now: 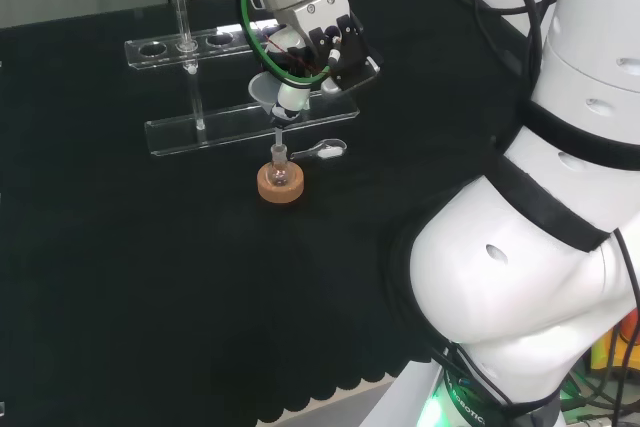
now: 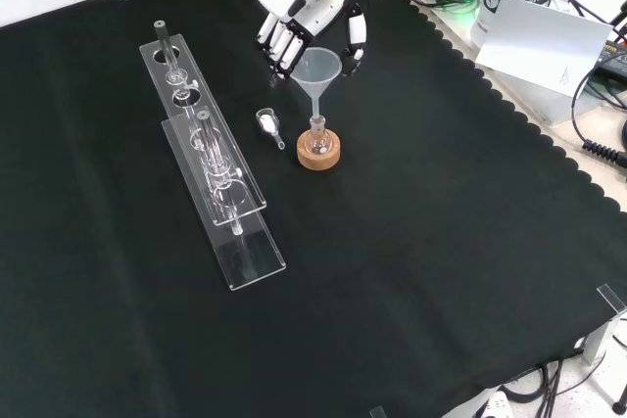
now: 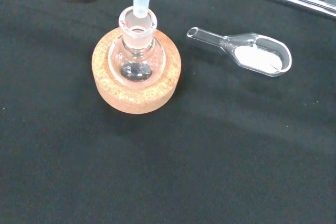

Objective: Place the funnel on the round-bottom flask.

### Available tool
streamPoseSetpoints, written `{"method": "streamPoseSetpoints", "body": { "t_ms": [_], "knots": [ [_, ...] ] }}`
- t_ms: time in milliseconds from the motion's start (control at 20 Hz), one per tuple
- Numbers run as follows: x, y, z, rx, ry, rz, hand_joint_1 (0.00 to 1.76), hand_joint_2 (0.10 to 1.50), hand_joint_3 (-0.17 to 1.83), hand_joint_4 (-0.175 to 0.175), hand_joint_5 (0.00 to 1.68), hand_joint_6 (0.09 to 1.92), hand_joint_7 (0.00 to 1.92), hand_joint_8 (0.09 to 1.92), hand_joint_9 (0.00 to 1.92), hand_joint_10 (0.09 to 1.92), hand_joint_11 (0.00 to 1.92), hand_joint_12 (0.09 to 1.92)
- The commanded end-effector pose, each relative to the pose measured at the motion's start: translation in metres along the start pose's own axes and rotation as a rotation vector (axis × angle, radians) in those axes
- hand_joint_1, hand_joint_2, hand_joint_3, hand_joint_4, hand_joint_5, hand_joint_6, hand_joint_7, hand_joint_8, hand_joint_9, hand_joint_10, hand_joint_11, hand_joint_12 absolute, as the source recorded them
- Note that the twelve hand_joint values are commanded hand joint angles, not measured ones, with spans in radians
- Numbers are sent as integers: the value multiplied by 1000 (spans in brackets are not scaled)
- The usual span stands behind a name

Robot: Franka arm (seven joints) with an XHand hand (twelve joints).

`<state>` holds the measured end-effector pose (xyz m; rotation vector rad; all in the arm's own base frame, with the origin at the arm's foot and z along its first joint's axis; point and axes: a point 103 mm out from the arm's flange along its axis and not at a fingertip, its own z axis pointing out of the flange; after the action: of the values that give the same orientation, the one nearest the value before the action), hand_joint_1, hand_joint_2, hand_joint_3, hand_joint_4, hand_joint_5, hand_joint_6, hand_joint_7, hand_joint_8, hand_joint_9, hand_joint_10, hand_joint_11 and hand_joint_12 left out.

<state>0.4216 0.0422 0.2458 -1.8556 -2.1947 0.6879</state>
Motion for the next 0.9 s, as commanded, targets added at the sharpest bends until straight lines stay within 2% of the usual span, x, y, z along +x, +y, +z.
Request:
{"method": "streamPoseSetpoints", "body": {
  "t_ms": [50,250,400,600,700,900],
  "knots": [
    [0,0,1,7,-1,-4,833,694,670,-29,506,87,418,691,572,583,315,1333],
    [6,1,1,16,-17,-2,834,694,670,-29,507,87,418,691,573,583,315,1333],
    [0,2,3,13,-1,-17,834,694,670,-29,507,87,418,692,573,583,316,1333],
    [2,3,4,23,-9,3,834,694,671,-29,507,87,418,692,573,583,316,1333],
    [7,5,5,29,-14,3,834,694,671,-29,508,87,418,692,573,583,316,1333],
    [0,6,8,23,-2,-3,835,694,671,-29,508,87,418,692,573,583,316,1332]
  ]
}}
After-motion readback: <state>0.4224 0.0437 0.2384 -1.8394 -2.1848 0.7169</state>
